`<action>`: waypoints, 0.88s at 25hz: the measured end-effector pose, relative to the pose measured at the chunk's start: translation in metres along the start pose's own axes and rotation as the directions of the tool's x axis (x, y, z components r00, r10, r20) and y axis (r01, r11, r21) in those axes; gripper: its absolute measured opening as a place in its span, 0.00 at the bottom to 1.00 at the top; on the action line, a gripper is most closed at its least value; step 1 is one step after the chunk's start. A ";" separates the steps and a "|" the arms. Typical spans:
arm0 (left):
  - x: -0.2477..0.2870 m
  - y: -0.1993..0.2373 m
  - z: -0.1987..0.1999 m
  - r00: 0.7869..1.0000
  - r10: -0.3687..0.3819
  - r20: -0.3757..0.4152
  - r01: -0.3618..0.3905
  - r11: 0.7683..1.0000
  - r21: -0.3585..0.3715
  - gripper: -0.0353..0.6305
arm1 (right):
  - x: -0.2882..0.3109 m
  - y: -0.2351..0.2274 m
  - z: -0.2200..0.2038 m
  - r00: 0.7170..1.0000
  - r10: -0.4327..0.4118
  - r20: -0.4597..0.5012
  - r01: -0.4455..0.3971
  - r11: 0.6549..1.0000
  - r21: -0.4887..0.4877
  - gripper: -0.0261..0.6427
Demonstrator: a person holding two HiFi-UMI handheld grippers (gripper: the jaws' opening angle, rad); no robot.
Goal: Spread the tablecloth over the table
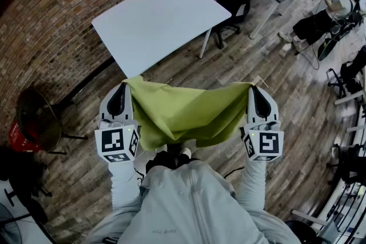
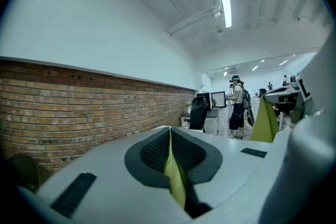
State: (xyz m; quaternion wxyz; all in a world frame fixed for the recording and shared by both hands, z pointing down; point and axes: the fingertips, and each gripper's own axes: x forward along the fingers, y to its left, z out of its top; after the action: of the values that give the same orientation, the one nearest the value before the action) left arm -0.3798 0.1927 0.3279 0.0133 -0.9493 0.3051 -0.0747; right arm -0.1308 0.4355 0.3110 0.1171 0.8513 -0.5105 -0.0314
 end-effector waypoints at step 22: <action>0.064 -0.008 0.014 0.997 0.066 0.032 -0.066 0.998 0.006 0.09 | 0.052 -0.066 -0.012 0.999 -0.043 0.030 0.042 0.999 0.022 0.07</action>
State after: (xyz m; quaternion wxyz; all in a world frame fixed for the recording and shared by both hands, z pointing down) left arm -0.3224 0.1617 0.3234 0.0239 -0.9397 0.3358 -0.0604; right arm -0.0472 0.4212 0.3105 0.0997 0.8625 -0.4944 -0.0413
